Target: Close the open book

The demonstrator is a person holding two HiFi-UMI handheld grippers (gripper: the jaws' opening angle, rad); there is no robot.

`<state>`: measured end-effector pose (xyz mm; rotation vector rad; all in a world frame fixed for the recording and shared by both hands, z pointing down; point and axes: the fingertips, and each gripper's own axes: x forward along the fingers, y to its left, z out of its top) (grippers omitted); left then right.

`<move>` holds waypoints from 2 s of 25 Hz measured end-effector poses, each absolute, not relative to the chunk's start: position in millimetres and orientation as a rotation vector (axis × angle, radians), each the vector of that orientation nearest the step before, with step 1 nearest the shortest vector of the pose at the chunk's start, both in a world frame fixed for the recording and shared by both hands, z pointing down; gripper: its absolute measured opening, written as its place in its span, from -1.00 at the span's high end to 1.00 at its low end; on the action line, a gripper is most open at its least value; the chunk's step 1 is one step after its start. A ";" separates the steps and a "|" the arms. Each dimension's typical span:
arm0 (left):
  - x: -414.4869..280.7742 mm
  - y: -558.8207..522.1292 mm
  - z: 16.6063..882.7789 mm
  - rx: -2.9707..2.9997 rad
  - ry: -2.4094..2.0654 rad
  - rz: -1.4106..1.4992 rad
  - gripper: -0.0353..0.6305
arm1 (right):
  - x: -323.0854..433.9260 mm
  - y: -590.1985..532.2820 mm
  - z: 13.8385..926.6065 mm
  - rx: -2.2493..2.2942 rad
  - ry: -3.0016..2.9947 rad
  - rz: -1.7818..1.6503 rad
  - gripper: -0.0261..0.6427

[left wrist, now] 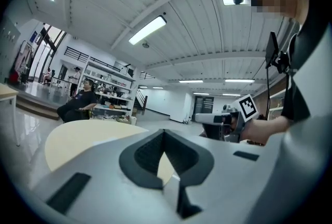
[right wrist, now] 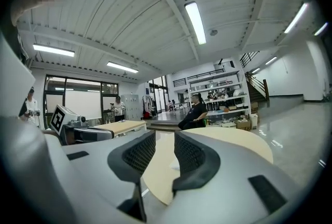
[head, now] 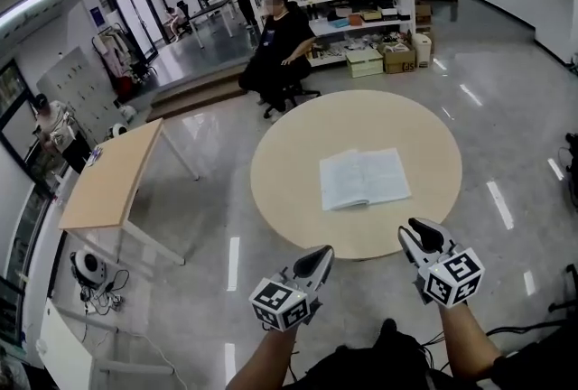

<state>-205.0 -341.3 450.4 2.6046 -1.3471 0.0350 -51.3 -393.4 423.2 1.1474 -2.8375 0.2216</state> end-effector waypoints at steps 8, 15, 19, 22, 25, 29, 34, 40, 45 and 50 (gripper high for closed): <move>-219.6 -439.5 461.7 2.511 -1.450 0.035 0.93 | -70.1 -503.5 440.8 0.994 -2.842 0.186 0.54; -226.7 -505.2 471.4 2.440 -1.550 0.019 0.93 | -94.6 -578.6 454.6 0.818 -2.853 0.162 0.47; -239.5 -523.3 487.2 2.407 -1.563 0.057 0.93 | -118.8 -598.0 477.3 0.747 -2.804 0.145 0.44; -254.6 -535.5 513.8 2.340 -1.561 0.081 0.93 | -140.4 -607.0 509.5 0.684 -2.717 0.065 0.39; -263.3 -548.3 541.0 2.301 -1.533 0.125 0.93 | -159.5 -615.2 542.1 0.639 -2.620 -0.028 0.33; -266.2 -551.2 586.4 2.283 -1.445 0.208 0.93 | -183.7 -602.6 601.7 0.510 -2.483 -0.159 0.30; -270.9 -550.6 630.2 2.248 -1.350 0.332 0.93 | -216.6 -584.6 664.6 0.341 -2.299 -0.384 0.29; -273.4 -553.4 667.9 2.163 -1.314 0.350 0.93 | -209.1 -584.7 718.4 0.285 -2.136 -0.542 0.29; -274.0 -558.5 700.1 2.112 -1.270 0.414 0.93 | -212.5 -595.6 734.7 0.303 -2.086 -0.621 0.29; -267.2 -551.6 706.7 2.098 -1.239 0.421 0.93 | -213.2 -598.4 737.5 0.305 -2.040 -0.737 0.29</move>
